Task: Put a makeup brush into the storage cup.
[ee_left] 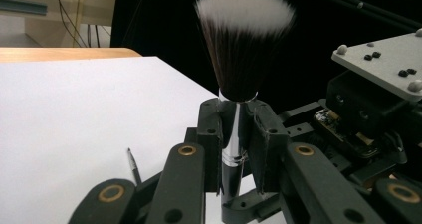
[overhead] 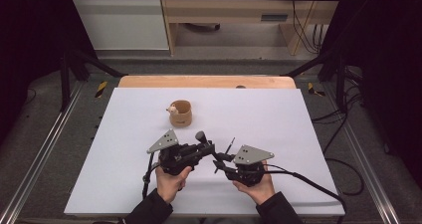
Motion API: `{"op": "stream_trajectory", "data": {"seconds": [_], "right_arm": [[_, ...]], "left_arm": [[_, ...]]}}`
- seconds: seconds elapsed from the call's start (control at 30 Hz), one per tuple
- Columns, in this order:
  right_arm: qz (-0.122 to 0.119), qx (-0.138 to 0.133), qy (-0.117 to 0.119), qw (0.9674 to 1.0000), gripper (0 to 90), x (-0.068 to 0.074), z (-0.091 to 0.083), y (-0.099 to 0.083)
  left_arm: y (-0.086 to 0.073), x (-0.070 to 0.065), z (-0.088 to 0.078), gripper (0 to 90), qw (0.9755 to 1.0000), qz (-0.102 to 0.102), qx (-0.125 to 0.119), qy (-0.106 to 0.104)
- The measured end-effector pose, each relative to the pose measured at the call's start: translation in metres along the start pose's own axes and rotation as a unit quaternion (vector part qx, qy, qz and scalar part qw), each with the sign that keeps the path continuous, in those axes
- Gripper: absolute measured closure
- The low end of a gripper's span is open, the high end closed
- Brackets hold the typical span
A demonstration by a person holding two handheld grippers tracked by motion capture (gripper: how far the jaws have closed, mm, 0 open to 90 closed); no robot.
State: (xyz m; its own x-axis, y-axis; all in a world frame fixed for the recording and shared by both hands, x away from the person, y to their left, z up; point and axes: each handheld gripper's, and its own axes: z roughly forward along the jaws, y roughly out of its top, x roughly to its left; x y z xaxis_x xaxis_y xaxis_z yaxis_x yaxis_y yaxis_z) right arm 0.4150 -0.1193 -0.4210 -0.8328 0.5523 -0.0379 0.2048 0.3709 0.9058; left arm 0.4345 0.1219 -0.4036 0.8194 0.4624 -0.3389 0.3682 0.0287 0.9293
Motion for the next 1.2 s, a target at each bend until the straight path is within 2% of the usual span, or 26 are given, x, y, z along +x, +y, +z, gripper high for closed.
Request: {"op": "stream_trajectory", "data": {"seconds": [0.23,0.27,0.43,0.63,0.93,1.1,1.2], "right_arm": [[0.007,-0.005,-0.006,0.9999,54.1,-0.002,-0.004,0.003],[0.010,-0.004,-0.012,0.9999,50.4,-0.002,-0.005,0.003],[0.015,-0.005,-0.022,0.9996,43.6,-0.005,-0.008,0.004],[0.031,-0.011,-0.029,0.9990,38.9,-0.009,-0.012,0.004],[0.053,-0.015,-0.056,0.9969,31.7,-0.021,-0.026,0.003],[0.055,-0.009,-0.071,0.9960,26.6,-0.023,-0.027,0.002],[0.068,-0.013,-0.075,0.9948,25.0,-0.027,-0.031,0.000]], "left_arm": [[0.003,0.001,-0.004,77.0,0.9999,0.011,0.001,0.010],[0.004,0.002,-0.005,77.0,0.9999,0.011,0.002,0.013],[0.007,0.004,-0.010,77.0,0.9997,0.013,0.002,0.020],[0.009,0.007,-0.015,76.9,0.9995,0.015,0.004,0.029],[0.013,0.011,-0.024,76.9,0.9989,0.018,0.008,0.042],[0.015,0.012,-0.027,77.0,0.9985,0.021,0.012,0.049],[0.015,0.014,-0.029,76.9,0.9982,0.021,0.016,0.054]]}}
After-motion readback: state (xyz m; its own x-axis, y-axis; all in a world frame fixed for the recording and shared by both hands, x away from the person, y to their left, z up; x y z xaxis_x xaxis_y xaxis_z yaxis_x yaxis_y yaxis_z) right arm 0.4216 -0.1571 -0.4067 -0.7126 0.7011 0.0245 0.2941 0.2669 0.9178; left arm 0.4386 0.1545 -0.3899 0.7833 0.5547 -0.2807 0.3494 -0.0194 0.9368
